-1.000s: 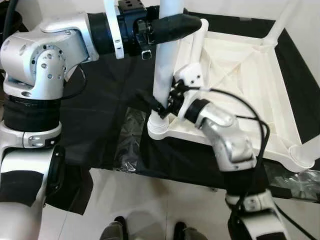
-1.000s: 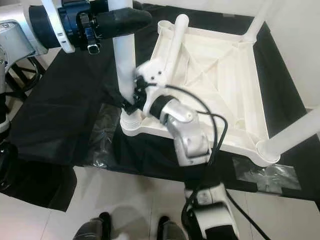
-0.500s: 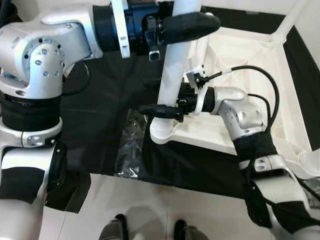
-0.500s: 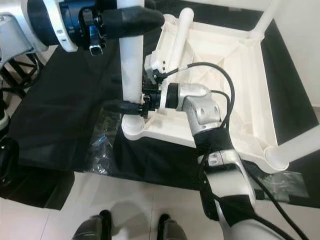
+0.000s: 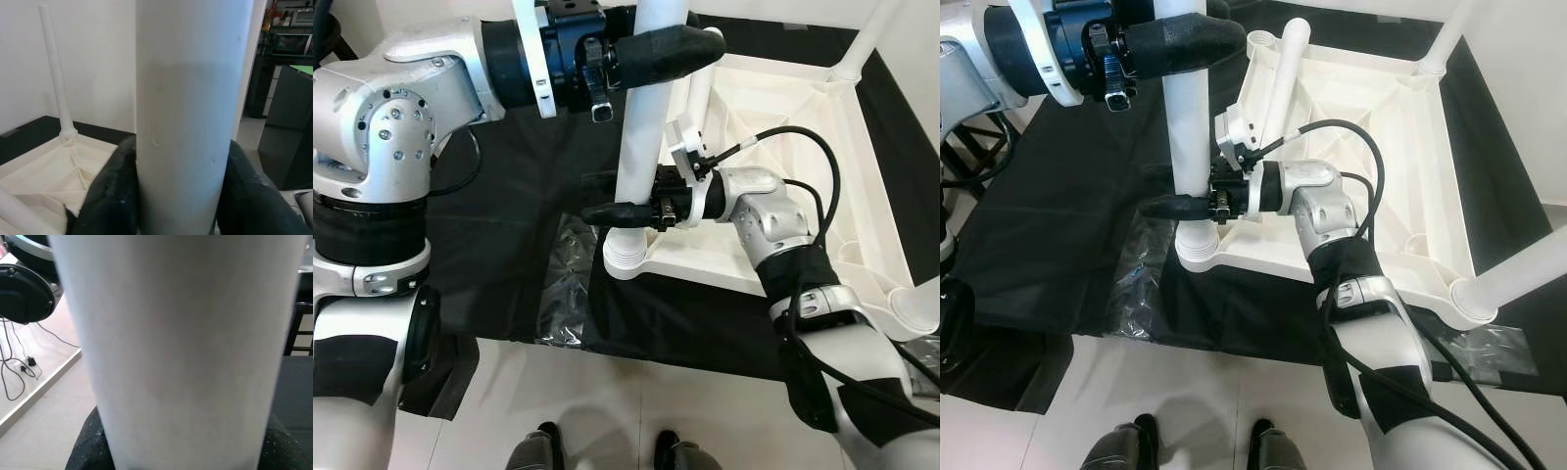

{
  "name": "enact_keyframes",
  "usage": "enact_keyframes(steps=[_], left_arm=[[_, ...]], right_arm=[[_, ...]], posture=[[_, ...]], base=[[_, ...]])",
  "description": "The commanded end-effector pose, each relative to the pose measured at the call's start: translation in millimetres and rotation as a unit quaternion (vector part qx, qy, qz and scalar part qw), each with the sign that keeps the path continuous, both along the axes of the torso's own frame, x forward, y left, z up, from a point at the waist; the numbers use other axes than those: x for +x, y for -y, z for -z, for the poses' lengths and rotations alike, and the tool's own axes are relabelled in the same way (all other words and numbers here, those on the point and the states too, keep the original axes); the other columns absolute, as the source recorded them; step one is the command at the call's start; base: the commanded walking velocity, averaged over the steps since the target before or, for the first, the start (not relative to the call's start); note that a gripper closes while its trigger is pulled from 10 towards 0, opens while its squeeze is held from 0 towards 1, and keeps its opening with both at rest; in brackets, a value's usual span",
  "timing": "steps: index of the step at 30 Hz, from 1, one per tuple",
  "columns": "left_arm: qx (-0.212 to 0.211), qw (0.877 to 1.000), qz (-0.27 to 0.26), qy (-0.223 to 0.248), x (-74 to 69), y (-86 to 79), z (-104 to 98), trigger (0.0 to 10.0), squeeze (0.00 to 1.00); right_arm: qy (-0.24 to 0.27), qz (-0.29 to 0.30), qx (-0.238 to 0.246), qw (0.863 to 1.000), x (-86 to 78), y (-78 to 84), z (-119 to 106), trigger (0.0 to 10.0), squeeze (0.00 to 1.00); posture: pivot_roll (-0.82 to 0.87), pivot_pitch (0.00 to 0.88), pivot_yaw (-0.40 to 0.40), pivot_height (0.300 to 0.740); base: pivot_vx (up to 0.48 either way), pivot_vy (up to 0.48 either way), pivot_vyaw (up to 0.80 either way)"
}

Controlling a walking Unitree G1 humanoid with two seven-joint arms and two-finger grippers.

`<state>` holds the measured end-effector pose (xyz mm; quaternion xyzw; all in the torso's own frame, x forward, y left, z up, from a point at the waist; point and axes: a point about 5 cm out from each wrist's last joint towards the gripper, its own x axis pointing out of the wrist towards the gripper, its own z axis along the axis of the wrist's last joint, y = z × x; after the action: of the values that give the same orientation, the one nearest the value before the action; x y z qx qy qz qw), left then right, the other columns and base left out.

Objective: Building children table

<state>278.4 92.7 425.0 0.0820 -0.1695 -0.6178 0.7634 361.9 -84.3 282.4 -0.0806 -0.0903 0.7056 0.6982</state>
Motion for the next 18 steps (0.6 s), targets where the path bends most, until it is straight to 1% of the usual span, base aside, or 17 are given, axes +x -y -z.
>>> enact_keyframes(steps=[1, 2, 3, 4, 5, 6, 7, 8, 9, 10, 11, 12, 13, 14, 15, 16, 18], left_arm=[[0.024, 0.999, 0.026, -0.027, 1.3, 7.9, 14, 10.0, 1.0], [0.024, 0.999, 0.026, -0.027, 1.3, 7.9, 14, 10.0, 1.0], [0.024, 0.999, 0.028, -0.032, 3.5, 4.1, 15, 10.0, 1.0], [0.02, 0.999, 0.024, -0.037, 8.7, 0.5, 16, 10.0, 1.0], [0.02, 0.999, 0.024, -0.037, 8.7, 0.5, 16, 10.0, 1.0], [0.017, 0.999, 0.019, -0.04, 12.4, -1.8, 16, 10.0, 1.0], [0.015, 0.999, 0.015, -0.045, 17.2, -2.4, 15, 10.0, 0.0], [0.015, 0.999, 0.015, -0.045, 17.2, -2.4, 15, 10.0, 0.0], [0.013, 0.999, 0.013, -0.05, 20.2, -3.1, 14, 10.0, 0.0], [0.014, 0.998, 0.013, -0.051, 22.8, -2.7, 13, 10.0, 0.0], [0.014, 0.998, 0.013, -0.051, 22.8, -2.7, 13, 10.0, 0.0], [0.018, 0.998, 0.01, -0.054, 28.9, 1.7, 14, 10.0, 0.0], [0.019, 0.998, 0.008, -0.055, 30.6, 3.6, 16, 10.0, 0.0], [0.019, 0.998, 0.008, -0.055, 30.6, 3.6, 16, 10.0, 0.0], [0.021, 0.998, 0.01, -0.053, 29.6, 7.8, 16, 10.0, 0.0], [0.021, 0.998, 0.01, -0.053, 29.6, 7.8, 16, 10.0, 0.0], [0.023, 0.998, 0.015, -0.051, 25.6, 14.9, 16, 10.0, 0.0]], right_arm=[[-0.014, 0.031, 0.024, 0.999, 3.4, 3.8, 5, 0.0, 0.0], [-0.014, 0.031, 0.024, 0.999, 3.4, 3.8, 5, 0.0, 0.0], [-0.01, 0.055, 0.025, 0.998, 4.8, 5.5, 8, 0.0, 0.0], [-0.015, 0.101, 0.022, 0.995, 7.1, 7.8, 14, 0.0, 0.0], [-0.015, 0.101, 0.022, 0.995, 7.1, 7.8, 14, 0.0, 0.0], [-0.018, 0.132, 0.019, 0.991, 9.1, 9.7, 18, 0.0, 0.0], [-0.024, 0.232, 0.023, 0.972, 11.0, 5.3, 30, 0.0, 0.0], [-0.024, 0.232, 0.023, 0.972, 11.0, 5.3, 30, 0.0, 0.0], [-0.028, 0.347, 0.034, 0.937, 13.8, 1.8, 41, 0.0, 0.0], [-0.052, 0.456, 0.018, 0.888, -2.1, -2.6, 73, 0.0, 0.0], [-0.052, 0.456, 0.018, 0.888, -2.1, -2.6, 73, 0.0, 0.0], [-0.085, 0.507, 0.019, 0.858, -36.2, -19.1, 100, 0.0, 0.0], [-0.094, 0.501, 0.025, 0.86, -42.5, -25.4, 102, 0.0, 0.0], [-0.094, 0.501, 0.025, 0.86, -42.5, -25.4, 102, 0.0, 0.0], [-0.102, 0.495, 0.041, 0.862, -39.9, -30.6, 99, 0.0, 0.0], [-0.102, 0.495, 0.041, 0.862, -39.9, -30.6, 99, 0.0, 0.0], [-0.104, 0.489, 0.053, 0.864, -35.3, -37.5, 94, 0.0, 0.0]], posture=[[0.1, 0.267, -0.033, 0.74], [0.1, 0.267, -0.033, 0.74], [0.1, 0.268, -0.029, 0.74], [0.1, 0.267, -0.034, 0.74], [0.1, 0.267, -0.034, 0.74], [0.1, 0.266, -0.036, 0.74], [0.11, 0.271, -0.051, 0.74], [0.11, 0.271, -0.051, 0.74], [0.1, 0.274, -0.05, 0.74], [0.1, 0.274, -0.05, 0.74], [0.1, 0.274, -0.05, 0.74], [0.11, 0.271, -0.039, 0.74], [0.11, 0.271, -0.039, 0.74], [0.11, 0.271, -0.039, 0.74], [0.11, 0.274, -0.026, 0.74], [0.11, 0.274, -0.026, 0.74], [0.11, 0.277, -0.029, 0.74]], base=[[0.0, 0.0, 0.0], [0.0, 0.0, 0.0], [0.0, 0.0, 0.0], [0.0, 0.0, 0.0], [0.0, 0.0, 0.0], [0.0, 0.0, 0.0], [0.0, 0.0, 0.0], [0.0, 0.0, 0.0], [0.0, 0.0, 0.0], [0.0, 0.0, 0.0], [0.0, 0.0, 0.0], [0.0, 0.0, 0.0], [0.0, 0.0, 0.0], [0.0, 0.0, 0.0], [0.0, 0.0, 0.0], [0.0, 0.0, 0.0], [0.0, 0.0, 0.0]])
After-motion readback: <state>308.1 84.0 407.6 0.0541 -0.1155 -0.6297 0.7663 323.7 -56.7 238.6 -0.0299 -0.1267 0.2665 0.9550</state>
